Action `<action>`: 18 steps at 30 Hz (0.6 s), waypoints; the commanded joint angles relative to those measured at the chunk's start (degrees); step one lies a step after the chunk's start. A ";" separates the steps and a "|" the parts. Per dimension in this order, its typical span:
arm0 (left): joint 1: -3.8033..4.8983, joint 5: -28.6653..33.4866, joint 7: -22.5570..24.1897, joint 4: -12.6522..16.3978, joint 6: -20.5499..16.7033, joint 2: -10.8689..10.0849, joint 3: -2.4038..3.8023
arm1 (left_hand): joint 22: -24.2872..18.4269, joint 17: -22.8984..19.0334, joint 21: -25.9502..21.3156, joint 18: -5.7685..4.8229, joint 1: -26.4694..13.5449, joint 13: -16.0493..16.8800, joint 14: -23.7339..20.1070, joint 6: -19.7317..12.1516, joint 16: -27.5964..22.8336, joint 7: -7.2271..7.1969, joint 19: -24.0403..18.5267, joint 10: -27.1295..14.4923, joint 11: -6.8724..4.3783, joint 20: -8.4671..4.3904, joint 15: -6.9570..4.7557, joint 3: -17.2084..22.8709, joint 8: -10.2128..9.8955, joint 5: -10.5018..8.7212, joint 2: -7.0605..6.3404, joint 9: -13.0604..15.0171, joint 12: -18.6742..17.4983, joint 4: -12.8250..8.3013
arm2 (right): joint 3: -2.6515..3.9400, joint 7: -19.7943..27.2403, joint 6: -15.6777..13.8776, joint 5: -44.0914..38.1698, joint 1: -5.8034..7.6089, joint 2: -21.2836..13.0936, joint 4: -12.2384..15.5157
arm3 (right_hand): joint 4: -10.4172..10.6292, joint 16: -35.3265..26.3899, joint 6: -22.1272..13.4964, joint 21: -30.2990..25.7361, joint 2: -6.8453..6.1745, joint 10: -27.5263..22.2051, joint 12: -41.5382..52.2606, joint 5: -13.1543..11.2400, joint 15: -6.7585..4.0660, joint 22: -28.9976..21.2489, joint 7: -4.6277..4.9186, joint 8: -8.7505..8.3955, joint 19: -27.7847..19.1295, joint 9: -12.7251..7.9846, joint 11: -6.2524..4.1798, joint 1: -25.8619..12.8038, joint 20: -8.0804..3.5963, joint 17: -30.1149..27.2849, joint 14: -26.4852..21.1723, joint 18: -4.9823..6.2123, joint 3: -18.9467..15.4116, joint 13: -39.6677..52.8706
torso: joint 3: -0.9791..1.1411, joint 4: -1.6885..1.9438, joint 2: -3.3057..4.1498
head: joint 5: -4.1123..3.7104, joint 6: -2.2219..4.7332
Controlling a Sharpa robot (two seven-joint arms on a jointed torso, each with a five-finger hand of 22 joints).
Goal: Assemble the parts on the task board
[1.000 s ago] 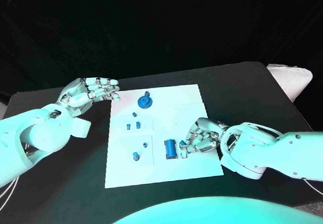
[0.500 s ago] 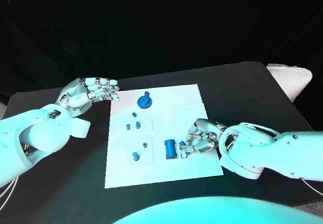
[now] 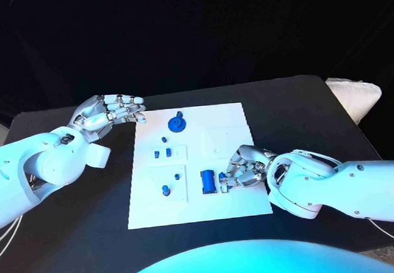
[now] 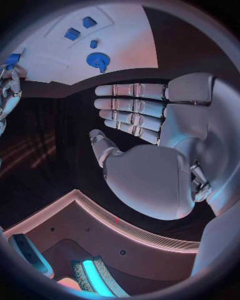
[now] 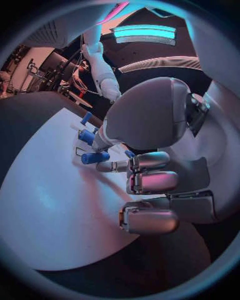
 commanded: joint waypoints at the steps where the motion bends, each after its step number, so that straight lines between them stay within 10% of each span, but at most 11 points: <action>1: 0.00 0.31 0.34 0.09 0.85 0.07 0.03 | -0.05 0.05 -0.32 0.58 0.76 0.08 0.21 0.21 -0.20 -0.02 0.28 0.44 0.02 0.05 0.06 -0.36 0.25 -0.13 0.02 -0.05 -0.11 0.08 | -0.02 0.43 2.23 -0.74 -0.08 0.21 0.18 | -0.03 0.23 0.35 0.37 0.42 5.94 0.20 -0.37 -0.44 12.13 -0.09 0.11 2.94 -0.08 -0.32 -0.13 -0.49 15.08 5.88 -0.40 -0.46 15.09 | 0.00 0.02 -0.05 | 0.04 0.01; 18: 0.00 0.32 0.37 0.10 0.76 0.04 0.02 | -0.05 0.05 -0.32 0.58 0.76 0.08 0.21 0.21 -0.20 -0.02 0.28 0.44 0.02 0.05 0.06 -0.36 0.25 -0.13 0.02 -0.05 -0.11 0.08 | -0.02 0.46 3.07 -0.76 -0.08 0.31 0.08 | 0.05 0.23 0.48 0.56 1.36 5.94 0.20 -0.96 -0.51 12.18 -0.14 0.13 2.98 -0.15 -0.39 -1.42 -0.58 15.08 5.88 -0.44 -0.97 15.09 | 0.03 0.03 0.04 | -0.20 0.01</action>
